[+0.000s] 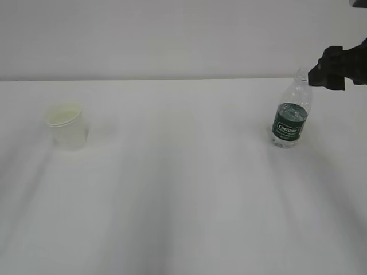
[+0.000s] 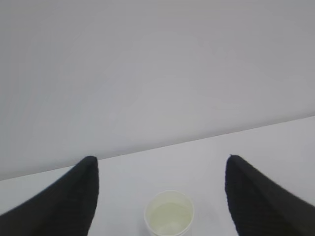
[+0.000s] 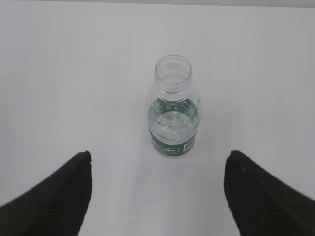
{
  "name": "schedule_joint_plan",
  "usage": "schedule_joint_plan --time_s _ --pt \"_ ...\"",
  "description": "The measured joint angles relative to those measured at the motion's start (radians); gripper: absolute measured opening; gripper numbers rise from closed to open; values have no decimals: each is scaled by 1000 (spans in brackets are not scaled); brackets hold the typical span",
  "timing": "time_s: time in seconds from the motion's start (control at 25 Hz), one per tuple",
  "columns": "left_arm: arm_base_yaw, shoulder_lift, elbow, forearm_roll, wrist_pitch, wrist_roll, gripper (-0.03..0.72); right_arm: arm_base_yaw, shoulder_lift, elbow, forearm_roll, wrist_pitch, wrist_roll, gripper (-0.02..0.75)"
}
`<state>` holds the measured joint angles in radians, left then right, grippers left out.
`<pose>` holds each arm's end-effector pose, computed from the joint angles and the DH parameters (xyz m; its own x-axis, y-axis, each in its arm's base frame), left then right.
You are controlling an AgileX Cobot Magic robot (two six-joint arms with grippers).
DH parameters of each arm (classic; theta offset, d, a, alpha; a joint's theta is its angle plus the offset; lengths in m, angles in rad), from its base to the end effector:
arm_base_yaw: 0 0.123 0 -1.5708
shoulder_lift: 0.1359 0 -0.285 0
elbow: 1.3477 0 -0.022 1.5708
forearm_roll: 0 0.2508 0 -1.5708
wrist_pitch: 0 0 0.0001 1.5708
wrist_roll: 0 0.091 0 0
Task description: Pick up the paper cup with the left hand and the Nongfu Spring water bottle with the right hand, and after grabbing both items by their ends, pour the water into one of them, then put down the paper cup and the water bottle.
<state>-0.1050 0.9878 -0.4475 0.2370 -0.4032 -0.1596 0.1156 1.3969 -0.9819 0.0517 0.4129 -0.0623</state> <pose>0.2004 -0.0295 0.2844 -0.0480 0.0641 -0.9968 0.1990 0.9785 0.0534 0.2986 0.0366 0.2864 -0.6679 -0.0926 -0.7385 -0.1405 0.9901 0.0029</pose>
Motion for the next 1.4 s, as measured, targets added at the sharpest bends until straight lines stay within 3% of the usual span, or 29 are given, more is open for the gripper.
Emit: schedule_joint_plan --time_s 0.48,0.96,1.4 --pt "0 -210 2 0 150 -22 575 0 -182 4 0 49 -38 608" --pt "0 -240 2 -2 197 -23 575 0 -425 323 0 -259 -63 596" --pt "0 -302 2 -4 315 -23 575 0 -664 427 0 -275 -69 595"
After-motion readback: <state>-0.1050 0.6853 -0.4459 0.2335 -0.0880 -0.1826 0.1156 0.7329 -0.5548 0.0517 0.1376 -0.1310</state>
